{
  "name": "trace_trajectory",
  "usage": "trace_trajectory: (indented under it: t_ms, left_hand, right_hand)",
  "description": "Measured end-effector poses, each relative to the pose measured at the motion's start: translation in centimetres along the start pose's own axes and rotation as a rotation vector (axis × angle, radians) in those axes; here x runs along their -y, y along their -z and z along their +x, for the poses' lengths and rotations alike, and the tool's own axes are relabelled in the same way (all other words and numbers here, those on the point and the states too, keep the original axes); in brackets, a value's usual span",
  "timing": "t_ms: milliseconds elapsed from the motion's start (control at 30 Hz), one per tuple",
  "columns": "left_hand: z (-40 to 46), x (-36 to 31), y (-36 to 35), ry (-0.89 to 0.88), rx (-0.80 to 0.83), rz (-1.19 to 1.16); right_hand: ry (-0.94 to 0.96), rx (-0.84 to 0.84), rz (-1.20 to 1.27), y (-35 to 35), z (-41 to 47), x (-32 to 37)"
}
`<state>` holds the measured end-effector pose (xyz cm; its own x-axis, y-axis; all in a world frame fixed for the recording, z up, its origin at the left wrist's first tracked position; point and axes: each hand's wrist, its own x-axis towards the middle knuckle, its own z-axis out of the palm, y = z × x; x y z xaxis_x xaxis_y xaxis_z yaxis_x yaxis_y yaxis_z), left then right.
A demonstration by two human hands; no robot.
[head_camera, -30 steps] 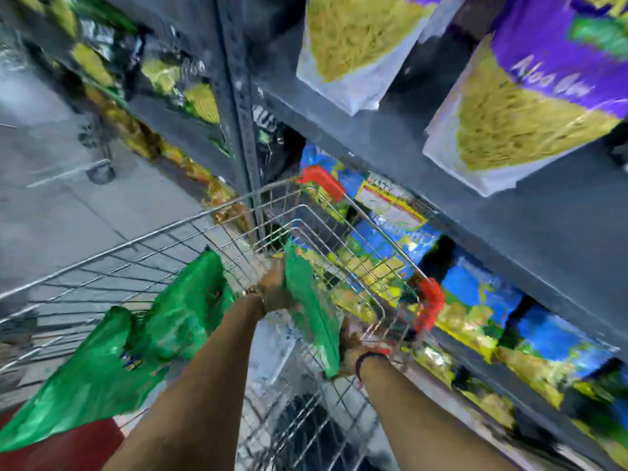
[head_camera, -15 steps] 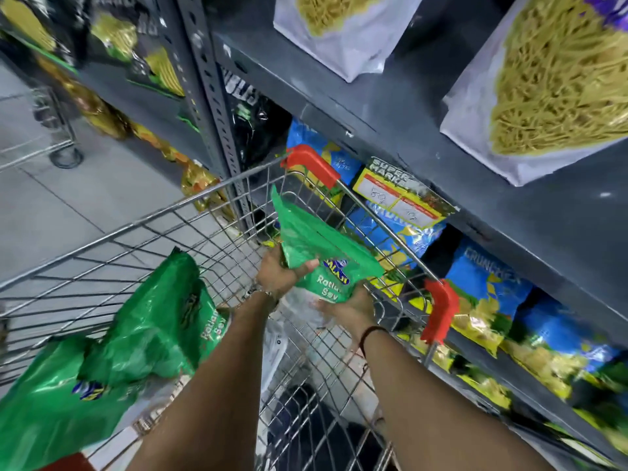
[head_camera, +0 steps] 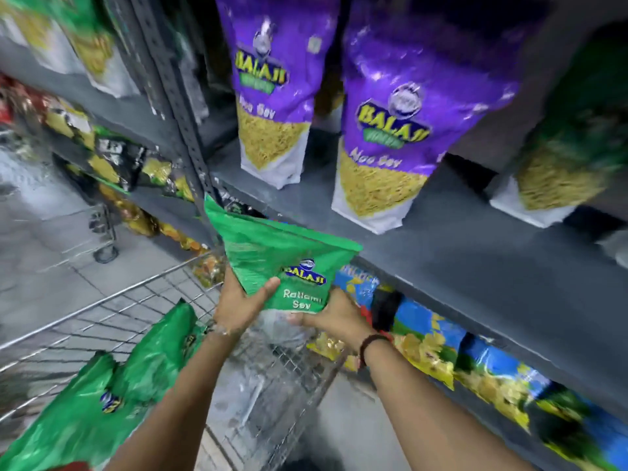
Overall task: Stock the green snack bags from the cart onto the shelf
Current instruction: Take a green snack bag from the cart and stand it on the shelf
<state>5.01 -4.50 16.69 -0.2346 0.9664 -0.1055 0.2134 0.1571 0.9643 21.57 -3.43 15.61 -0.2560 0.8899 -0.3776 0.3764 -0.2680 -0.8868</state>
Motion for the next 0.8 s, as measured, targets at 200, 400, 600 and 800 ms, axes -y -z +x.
trace_trajectory:
  t_ms: [200, 400, 600, 800]
  left_hand:
    - [-2.8, -9.6, -6.1, -0.267, 0.175, 0.104]
    - [-3.3, -17.0, -15.3, -0.362, 0.537, 0.154]
    - [-1.7, -20.5, -23.0, -0.462, 0.565, 0.074]
    - [0.2, -17.8, -26.8, -0.324, 0.716, -0.037]
  right_hand:
    - [0.14, -0.113, -0.132, 11.6, -7.3, 3.7]
    - [0.172, -0.239, -0.057, 22.5, -12.6, 3.5]
    - [0.198, -0.486, 0.031, 28.9, -13.7, 3.0]
    - [0.145, -0.576, 0.223, 30.4, -12.1, -0.8]
